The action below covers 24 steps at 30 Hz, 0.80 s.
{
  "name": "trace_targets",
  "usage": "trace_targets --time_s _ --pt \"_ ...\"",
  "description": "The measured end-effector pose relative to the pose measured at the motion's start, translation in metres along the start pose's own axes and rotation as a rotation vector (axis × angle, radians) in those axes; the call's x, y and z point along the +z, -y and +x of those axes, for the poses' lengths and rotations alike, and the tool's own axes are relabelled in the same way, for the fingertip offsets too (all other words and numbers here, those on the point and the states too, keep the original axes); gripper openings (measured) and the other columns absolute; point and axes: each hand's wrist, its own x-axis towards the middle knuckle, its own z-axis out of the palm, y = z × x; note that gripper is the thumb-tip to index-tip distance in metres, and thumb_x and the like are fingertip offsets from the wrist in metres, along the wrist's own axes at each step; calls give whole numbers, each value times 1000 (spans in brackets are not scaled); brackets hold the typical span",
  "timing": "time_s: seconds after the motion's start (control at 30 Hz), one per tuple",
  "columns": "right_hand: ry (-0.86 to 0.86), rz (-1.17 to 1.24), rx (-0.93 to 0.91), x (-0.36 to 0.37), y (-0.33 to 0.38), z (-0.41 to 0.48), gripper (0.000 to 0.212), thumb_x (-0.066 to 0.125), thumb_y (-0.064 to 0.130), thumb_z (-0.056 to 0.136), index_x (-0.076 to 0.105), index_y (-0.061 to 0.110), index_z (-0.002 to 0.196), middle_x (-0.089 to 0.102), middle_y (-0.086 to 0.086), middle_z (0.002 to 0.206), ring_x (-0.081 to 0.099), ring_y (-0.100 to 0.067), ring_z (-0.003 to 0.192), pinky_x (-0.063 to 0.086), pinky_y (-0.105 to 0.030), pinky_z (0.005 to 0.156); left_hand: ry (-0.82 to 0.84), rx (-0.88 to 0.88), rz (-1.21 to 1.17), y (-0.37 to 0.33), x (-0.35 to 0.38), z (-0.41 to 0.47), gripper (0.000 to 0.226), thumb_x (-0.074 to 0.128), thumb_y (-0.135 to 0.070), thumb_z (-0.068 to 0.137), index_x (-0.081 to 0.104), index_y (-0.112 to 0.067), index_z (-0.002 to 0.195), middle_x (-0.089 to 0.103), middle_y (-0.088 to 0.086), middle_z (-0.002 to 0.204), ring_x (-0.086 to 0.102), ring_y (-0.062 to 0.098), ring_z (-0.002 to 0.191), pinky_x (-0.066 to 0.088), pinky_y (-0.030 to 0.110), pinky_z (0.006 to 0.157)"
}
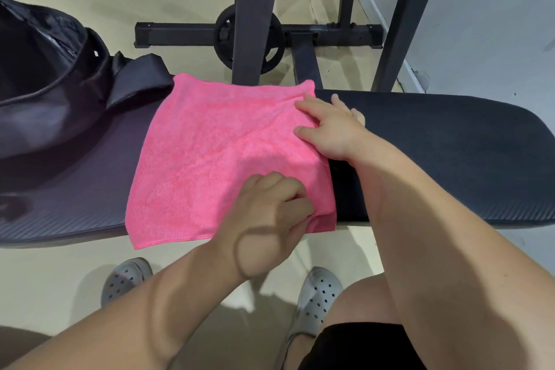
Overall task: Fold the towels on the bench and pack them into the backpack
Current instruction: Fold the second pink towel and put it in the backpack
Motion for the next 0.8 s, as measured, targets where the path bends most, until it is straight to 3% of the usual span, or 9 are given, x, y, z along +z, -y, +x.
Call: trace_targets --time_s 0.13,0.3,0.4,0.47,0.57,0.63,0.7,0.8 --pt "20 -12 13 -3 1 -4 64 45 46 102 18 40 159 12 19 167 -7 -27 156 -8 -63 120 24 68 -55 -9 2 -1 5 67 -6 85 70 -8 82 66 6 87 59 31 79 45 45 69" --pt "91 -140 59 -2 -3 -9 72 37 62 100 9 37 161 -4 16 169 -14 -29 155 -14 -66 117 96 69 -104 -15 4 -4 17 68 -31 87 72 -15 92 69 0 105 63 24 97 46 44 79" --pt "32 -191 146 2 -7 -7 73 31 66 99 6 37 161 -6 12 169 -13 -33 155 -13 -69 116 66 53 -173 -12 -8 1 16 64 -30 94 70 -15 92 66 -2 94 59 22 88 45 43 76" --pt "-33 -210 195 3 -6 -4 71 28 62 101 1 36 161 -7 6 170 -12 -35 155 -11 -71 116 15 -69 -85 0 -18 6 16 59 -28 94 67 -15 95 64 -1 94 56 24 88 45 44 79" --pt "-113 -252 82 8 9 -5 68 25 57 103 1 33 161 -11 3 170 -15 -34 154 -11 -71 116 15 -399 131 28 -30 10 39 50 -46 89 63 -19 115 63 3 120 56 30 112 43 49 95" --pt "-86 -250 -45 17 23 -7 70 23 63 101 0 34 161 -14 5 169 -19 -29 154 -14 -68 116 100 -543 201 45 -34 12 57 45 -57 90 54 -22 133 52 5 144 44 31 135 34 55 109" --pt "-11 -263 -95 29 30 -8 74 20 70 98 -3 37 160 -15 8 168 -21 -25 154 -15 -67 116 226 -608 247 62 -35 15 68 35 -65 94 37 -26 150 29 3 163 23 30 150 18 61 118" --pt "30 -291 -78 36 24 -5 78 16 77 94 -5 41 159 -18 8 168 -22 -22 153 -16 -66 116 397 -677 274 90 -36 25 82 20 -75 92 9 -32 160 -1 -4 169 -2 25 156 2 62 121"
